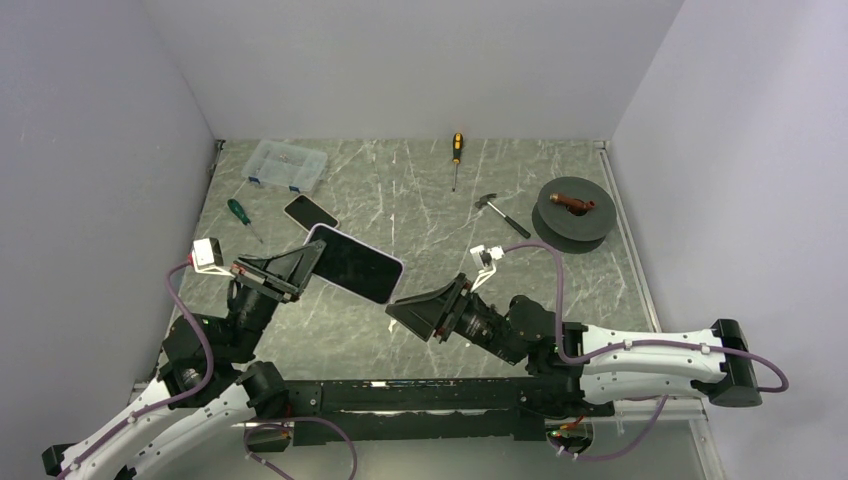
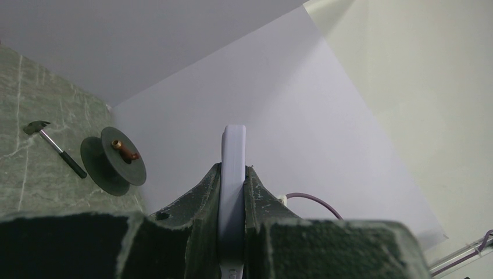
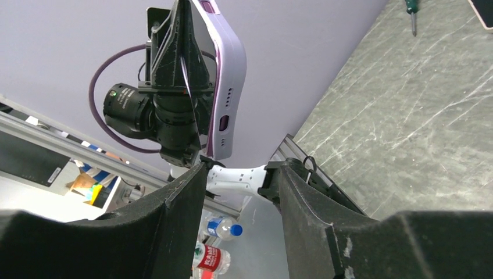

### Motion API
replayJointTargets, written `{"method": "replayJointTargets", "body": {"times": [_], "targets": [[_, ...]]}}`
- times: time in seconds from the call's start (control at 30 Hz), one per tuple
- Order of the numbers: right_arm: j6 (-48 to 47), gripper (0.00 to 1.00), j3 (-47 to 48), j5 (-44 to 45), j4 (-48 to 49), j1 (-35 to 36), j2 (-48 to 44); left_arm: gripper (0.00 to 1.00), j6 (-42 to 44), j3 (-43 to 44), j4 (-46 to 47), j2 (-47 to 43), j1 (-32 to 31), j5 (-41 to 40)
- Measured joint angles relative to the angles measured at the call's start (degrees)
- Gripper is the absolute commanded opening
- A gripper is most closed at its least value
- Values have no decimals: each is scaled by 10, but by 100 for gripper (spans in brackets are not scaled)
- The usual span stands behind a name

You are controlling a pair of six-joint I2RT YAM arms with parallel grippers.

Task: Take the phone out of the phone case
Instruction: Remove the phone case from the phone.

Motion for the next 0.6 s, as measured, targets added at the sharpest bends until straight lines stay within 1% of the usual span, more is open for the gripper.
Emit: {"method": "replayJointTargets", "body": {"times": [0.27,0.6], "targets": [[0,50,1,11,-1,0,7,0,0,7,-9,0,0,6],[1,50,2,16,-1,0,11,0,0,7,-9,0,0,5]]}}
